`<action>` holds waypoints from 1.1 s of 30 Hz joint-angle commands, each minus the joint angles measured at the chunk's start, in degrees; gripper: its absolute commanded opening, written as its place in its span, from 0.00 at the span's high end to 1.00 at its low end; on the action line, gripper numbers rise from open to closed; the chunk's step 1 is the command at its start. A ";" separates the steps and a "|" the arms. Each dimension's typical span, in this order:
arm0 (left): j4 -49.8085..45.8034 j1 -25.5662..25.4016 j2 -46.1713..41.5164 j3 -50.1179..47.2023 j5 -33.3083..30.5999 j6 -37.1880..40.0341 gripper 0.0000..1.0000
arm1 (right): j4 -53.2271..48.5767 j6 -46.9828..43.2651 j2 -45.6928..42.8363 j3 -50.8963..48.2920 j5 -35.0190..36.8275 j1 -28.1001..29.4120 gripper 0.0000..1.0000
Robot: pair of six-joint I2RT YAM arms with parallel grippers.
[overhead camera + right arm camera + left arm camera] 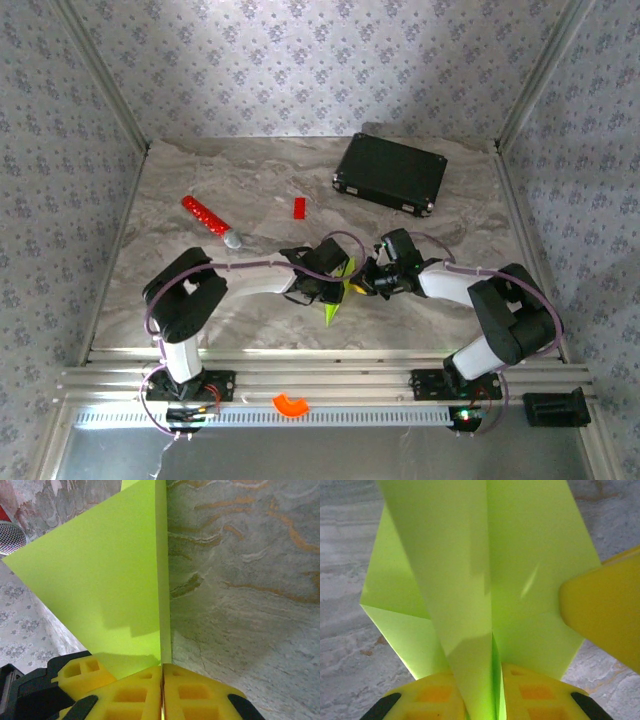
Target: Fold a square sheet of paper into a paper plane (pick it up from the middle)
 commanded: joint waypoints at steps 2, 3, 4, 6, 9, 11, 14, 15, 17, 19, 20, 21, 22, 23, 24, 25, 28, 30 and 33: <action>-1.11 -0.55 1.15 1.69 -0.46 0.35 0.79 | 0.33 0.81 -0.08 -0.96 -0.38 -0.46 0.89; -0.85 -0.63 1.24 1.55 -0.47 0.22 0.80 | 0.29 0.82 -0.13 -0.80 -0.52 -0.41 0.89; -0.64 -0.64 1.33 1.49 -0.33 0.12 0.81 | 0.28 0.73 -0.15 -0.68 -0.58 -0.45 0.88; -0.48 -0.67 1.33 1.59 -0.51 -0.05 0.84 | 0.31 0.68 -0.37 -0.73 -0.60 -0.44 0.87; -0.76 -0.72 0.74 1.78 -1.63 -0.68 0.88 | 0.63 0.51 -1.49 -1.13 -0.60 -0.67 0.86; -1.51 -0.66 0.21 1.87 -3.50 -1.38 0.91 | 0.50 0.21 -2.60 -1.31 -0.34 -0.89 0.82; -2.82 -0.64 -0.49 2.18 -6.49 -2.98 0.95 | -1.57 -0.76 -4.98 -1.55 0.48 -1.89 0.75; -3.08 -0.59 -0.72 2.19 -7.38 -3.51 0.96 | -2.50 -1.15 -5.76 -1.66 0.87 -2.24 0.72; -3.59 -0.33 -1.27 2.35 -8.49 -4.36 0.97 | -4.05 -1.81 -7.65 -2.15 1.59 -3.06 0.68; -4.52 -0.07 -2.04 2.28 -10.23 -5.28 0.97 | -5.30 -2.03 -9.84 -3.04 2.58 -4.08 0.63; -5.05 0.10 -2.39 2.31 -10.93 -5.75 0.97 | -5.58 -2.11 -10.77 -3.51 2.86 -4.56 0.62; -5.63 0.36 -2.81 2.27 -11.65 -6.17 0.98 | -5.92 -2.04 -11.91 -4.23 3.23 -5.03 0.60; -6.17 0.71 -3.12 2.19 -12.21 -6.65 0.98 | -6.06 -1.99 -12.74 -4.79 3.40 -5.69 0.59; -6.54 1.06 -3.40 2.07 -12.55 -6.98 0.98 | -6.27 -1.94 -13.53 -5.27 3.48 -6.21 0.58; -7.07 1.44 -3.66 1.86 -12.92 -7.42 0.98 | -6.47 -1.86 -14.28 -5.80 3.47 -6.75 0.57; -7.52 1.87 -3.90 1.72 -13.16 -7.79 0.98 | -6.54 -1.77 -14.88 -6.22 3.53 -7.25 0.57; -8.71 2.69 -4.47 1.26 -13.82 -8.67 0.98 | -6.57 -1.52 -16.22 -7.35 3.40 -8.10 0.55; -9.08 2.83 -4.57 1.21 -13.91 -8.75 0.98 | -6.53 -1.33 -16.69 -7.78 3.51 -8.24 0.54; -9.39 2.88 -4.25 1.45 -13.66 -8.88 0.98 | -6.15 -1.16 -16.82 -8.10 3.50 -8.24 0.54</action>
